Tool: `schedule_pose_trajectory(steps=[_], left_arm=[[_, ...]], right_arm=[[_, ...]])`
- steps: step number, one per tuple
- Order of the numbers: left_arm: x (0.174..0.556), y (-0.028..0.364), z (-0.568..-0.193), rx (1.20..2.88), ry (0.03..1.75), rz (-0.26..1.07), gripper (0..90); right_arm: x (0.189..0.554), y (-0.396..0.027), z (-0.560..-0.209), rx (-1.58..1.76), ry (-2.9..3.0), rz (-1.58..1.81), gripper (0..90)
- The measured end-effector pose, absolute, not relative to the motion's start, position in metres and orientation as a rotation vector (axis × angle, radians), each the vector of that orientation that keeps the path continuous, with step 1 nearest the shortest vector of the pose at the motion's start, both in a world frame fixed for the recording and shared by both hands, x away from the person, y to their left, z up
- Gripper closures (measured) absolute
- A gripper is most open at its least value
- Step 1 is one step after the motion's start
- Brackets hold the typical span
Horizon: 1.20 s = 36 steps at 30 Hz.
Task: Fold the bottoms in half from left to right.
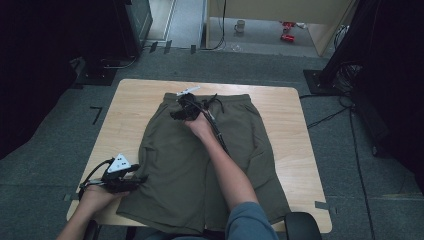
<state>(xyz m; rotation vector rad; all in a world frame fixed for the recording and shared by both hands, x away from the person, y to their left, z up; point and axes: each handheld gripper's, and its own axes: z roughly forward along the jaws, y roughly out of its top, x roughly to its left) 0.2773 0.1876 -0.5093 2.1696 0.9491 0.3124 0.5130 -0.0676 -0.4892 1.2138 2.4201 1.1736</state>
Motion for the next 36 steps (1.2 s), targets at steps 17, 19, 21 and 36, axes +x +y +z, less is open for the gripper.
schedule_pose_trajectory(steps=[17,19,21,36], left_arm=[[0.263,0.190,-0.509,2.165,0.978,0.312,38.3],[0.264,0.189,-0.509,2.168,0.980,0.313,37.3],[0.264,0.189,-0.509,2.174,0.974,0.323,35.6],[0.263,0.188,-0.508,2.170,0.986,0.320,52.9]], right_arm=[[0.516,-0.014,-0.508,1.157,2.466,1.151,31.8],[0.516,-0.010,-0.509,1.152,2.466,1.144,30.7],[0.515,-0.002,-0.512,1.137,2.454,1.120,29.7],[0.506,0.009,-0.519,1.124,2.303,1.097,62.9]])
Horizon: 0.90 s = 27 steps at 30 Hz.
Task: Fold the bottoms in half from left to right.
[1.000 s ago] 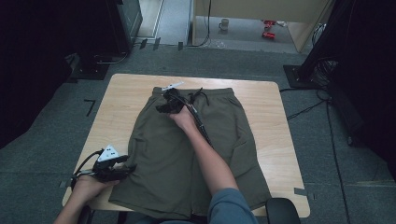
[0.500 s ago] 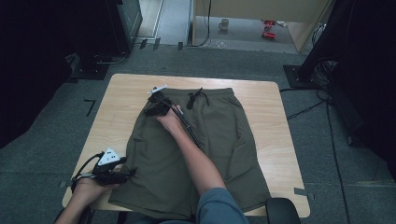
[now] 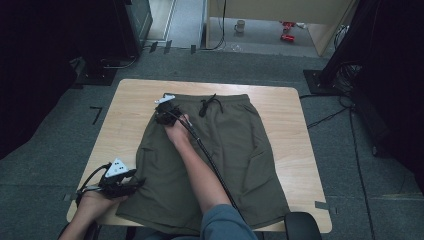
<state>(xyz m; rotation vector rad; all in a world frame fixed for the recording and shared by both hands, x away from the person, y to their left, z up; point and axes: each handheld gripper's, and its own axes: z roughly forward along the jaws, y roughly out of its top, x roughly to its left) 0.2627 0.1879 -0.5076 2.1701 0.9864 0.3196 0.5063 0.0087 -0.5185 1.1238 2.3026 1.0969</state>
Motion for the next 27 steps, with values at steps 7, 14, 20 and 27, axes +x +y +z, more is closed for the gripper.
schedule_pose_trajectory(steps=[7,14,20,27], left_arm=[[0.263,0.186,-0.506,2.186,0.977,0.300,67.0],[0.265,0.191,-0.497,2.184,1.008,0.361,88.2],[0.268,0.196,-0.480,2.058,1.019,0.313,88.4],[0.263,0.170,-0.439,2.002,0.897,0.243,88.5]], right_arm=[[0.504,0.012,-0.519,1.125,2.290,1.094,81.6],[0.516,0.013,-0.516,1.346,2.286,1.172,89.7],[0.531,0.019,-0.490,1.353,2.289,1.240,89.7],[0.526,-0.008,-0.458,1.317,2.313,1.258,89.6]])
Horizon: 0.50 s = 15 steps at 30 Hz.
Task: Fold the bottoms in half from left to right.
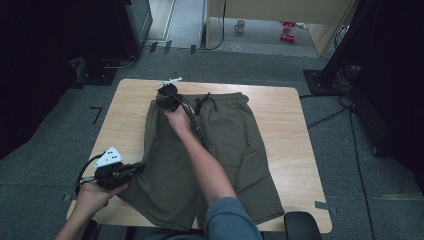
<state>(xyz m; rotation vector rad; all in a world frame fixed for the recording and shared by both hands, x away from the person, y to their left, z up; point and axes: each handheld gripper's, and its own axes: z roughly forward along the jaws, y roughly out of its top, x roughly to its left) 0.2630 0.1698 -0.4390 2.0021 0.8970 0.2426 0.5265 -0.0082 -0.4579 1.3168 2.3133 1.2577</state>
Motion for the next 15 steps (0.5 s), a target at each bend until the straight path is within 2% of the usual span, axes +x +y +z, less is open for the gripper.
schedule_pose_trajectory(steps=[9,15], left_arm=[[0.265,0.118,-0.398,2.064,0.740,0.209,88.5],[0.268,0.088,-0.392,2.064,0.671,0.182,88.6]], right_arm=[[0.514,-0.055,-0.420,1.225,2.312,1.228,89.6],[0.507,-0.104,-0.404,1.268,2.277,1.229,89.6]])
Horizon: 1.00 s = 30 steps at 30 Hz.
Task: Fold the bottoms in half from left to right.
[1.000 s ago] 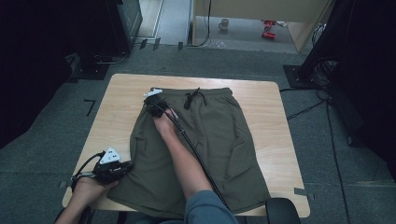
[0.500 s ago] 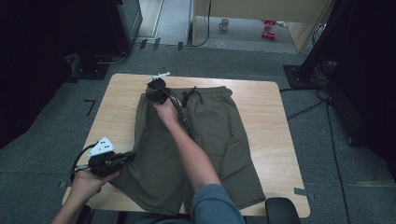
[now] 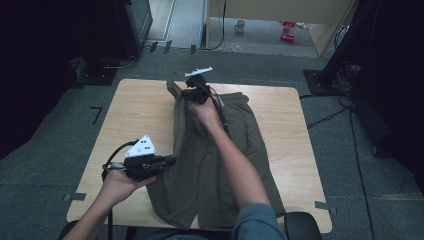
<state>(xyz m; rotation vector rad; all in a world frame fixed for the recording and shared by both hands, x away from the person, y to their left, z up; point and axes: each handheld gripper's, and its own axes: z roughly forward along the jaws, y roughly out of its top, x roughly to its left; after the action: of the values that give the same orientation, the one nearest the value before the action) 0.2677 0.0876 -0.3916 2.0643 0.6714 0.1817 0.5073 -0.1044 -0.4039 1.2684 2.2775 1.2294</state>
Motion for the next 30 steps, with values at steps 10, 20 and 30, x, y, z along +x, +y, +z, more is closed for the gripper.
schedule_pose_trajectory(steps=[10,20,30], left_arm=[[0.274,0.025,-0.384,2.056,0.556,0.118,88.5],[0.282,-0.046,-0.383,2.028,0.474,0.049,88.2],[0.292,-0.106,-0.430,2.052,0.469,-0.001,87.3]], right_arm=[[0.496,-0.179,-0.396,1.341,2.213,1.208,89.5],[0.490,-0.250,-0.406,1.433,2.192,1.123,89.2],[0.492,-0.294,-0.445,1.534,2.165,0.927,89.1]])
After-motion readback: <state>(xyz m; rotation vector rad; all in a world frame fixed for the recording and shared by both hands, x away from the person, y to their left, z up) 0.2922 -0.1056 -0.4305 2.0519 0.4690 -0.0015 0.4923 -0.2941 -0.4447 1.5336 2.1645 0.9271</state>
